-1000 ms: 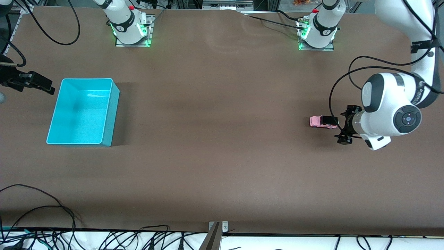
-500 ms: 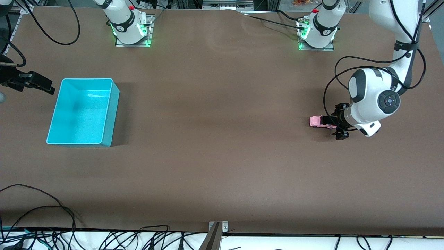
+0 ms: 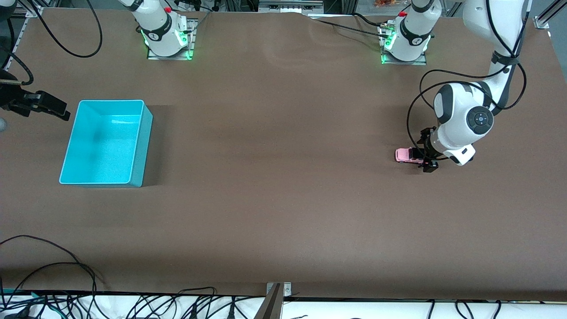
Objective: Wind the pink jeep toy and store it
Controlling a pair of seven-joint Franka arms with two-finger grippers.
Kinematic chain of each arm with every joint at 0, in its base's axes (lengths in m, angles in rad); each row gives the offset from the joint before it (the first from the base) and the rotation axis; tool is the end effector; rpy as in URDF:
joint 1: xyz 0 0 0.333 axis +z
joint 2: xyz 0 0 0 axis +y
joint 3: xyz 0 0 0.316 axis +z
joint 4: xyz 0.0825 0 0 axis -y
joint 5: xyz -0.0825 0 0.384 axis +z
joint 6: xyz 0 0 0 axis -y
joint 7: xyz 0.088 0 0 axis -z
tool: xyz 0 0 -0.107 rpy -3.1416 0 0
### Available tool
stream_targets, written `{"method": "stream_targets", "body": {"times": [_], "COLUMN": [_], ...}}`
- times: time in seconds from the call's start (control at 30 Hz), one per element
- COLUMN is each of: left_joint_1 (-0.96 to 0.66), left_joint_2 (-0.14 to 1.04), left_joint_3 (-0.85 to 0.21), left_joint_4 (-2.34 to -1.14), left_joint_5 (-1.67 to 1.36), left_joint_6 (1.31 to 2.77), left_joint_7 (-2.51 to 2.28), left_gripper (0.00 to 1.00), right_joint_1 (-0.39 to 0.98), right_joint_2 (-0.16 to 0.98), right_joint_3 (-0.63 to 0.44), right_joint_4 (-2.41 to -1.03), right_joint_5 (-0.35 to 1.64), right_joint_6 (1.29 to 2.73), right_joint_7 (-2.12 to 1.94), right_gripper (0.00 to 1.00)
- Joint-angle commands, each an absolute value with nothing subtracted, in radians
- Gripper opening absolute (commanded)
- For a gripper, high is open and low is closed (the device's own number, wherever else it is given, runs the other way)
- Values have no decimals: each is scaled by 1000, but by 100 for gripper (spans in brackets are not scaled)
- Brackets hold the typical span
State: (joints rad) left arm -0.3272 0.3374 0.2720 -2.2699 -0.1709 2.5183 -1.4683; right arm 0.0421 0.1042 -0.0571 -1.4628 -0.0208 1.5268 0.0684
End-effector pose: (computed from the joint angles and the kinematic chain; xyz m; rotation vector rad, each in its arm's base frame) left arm 0.5281 -0.0242 0.2077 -2.2174 -2.1594 0.0846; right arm 0.5821 -0.0092 0.6123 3.1105 -0.1303 -0.0612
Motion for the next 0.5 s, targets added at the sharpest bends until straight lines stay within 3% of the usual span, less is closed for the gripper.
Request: {"method": "stream_targets", "body": {"times": [0.0,0.2,0.47], "left_joint_1": [-337,-331,-336], "left_joint_2": [325,325,322], "left_joint_3": [276,276,275], "left_joint_4": [-2319,-2316,-2298], "left_joint_5": [-196,-198,-199], "left_joint_6": [2580,2582,2580], "left_joint_7": [-1473,-1512,-1586], "left_gripper": [90,53,11], "right_joint_1": [41,41,41], "right_joint_2": [101,101,101], "right_joint_3": [-57,-55,-57], "right_joint_4": [-1443,-1445,-1445], "right_joint_5": [-31,-31,-31], "right_joint_6": [1511,1511,1511], "right_joint_7": [57,57,57], "right_gripper": [100,100,100]}}
